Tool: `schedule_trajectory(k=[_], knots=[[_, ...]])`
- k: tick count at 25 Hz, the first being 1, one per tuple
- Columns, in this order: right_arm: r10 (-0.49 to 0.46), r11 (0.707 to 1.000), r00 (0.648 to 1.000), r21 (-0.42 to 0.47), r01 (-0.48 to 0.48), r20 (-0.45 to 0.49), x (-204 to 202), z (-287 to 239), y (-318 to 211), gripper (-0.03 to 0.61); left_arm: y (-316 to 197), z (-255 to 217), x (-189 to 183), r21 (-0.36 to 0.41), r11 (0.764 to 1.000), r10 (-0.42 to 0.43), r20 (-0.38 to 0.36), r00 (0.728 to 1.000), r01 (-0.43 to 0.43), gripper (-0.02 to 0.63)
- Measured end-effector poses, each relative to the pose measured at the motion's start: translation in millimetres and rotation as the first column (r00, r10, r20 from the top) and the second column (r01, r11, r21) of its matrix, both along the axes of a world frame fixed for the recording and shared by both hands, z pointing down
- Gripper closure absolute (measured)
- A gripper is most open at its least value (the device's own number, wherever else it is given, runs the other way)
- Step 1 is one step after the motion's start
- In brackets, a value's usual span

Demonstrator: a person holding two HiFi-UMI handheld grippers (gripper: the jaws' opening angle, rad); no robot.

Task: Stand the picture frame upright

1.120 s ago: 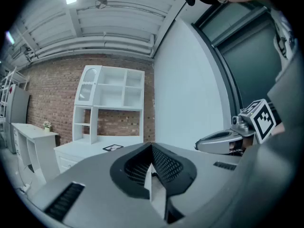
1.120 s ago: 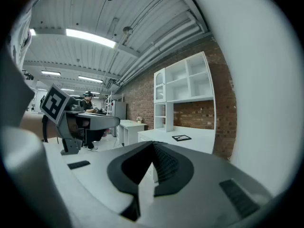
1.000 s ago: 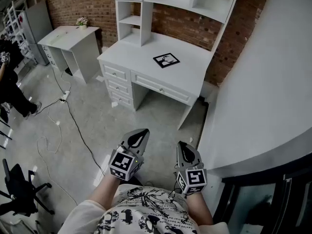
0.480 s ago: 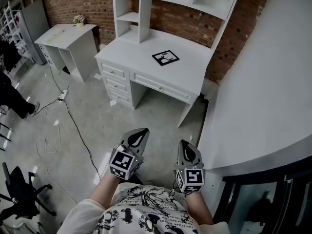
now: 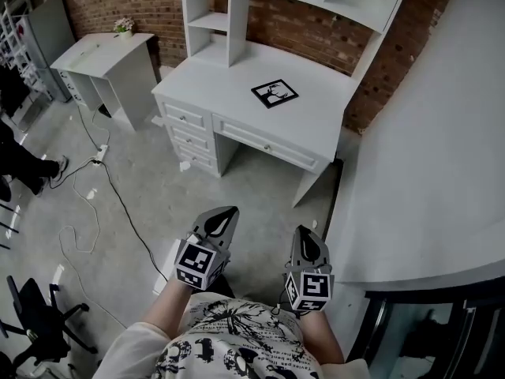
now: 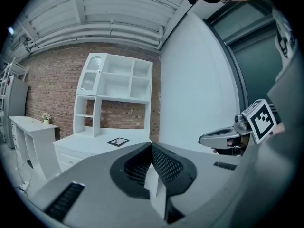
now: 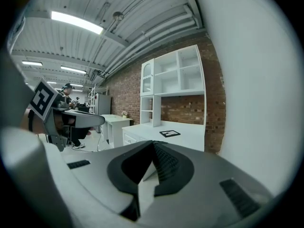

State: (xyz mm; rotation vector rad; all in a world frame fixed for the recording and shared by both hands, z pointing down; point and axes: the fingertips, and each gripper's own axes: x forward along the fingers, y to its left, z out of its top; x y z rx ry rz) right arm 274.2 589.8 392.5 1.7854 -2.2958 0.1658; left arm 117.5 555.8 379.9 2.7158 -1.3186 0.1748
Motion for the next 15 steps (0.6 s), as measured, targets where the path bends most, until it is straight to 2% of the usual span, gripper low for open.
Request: schedule_trajectory(k=[7,15], knots=[[0.038,0.999,0.999,-0.032,-0.038,0.007,-28.5,6.7,-66.3,0.572,-69.7,7.6,-35.5,-0.027,0.999,0.018,-0.011,1.000,-0.018,0.601],[0.079,0.995,0.997,-0.055,-0.080,-0.005,-88.6,2.7,-149.7,0.572,-159.0,0.7,-93.3,-0.025,0.998,0.065,-0.023,0.998,-0.065,0.601]])
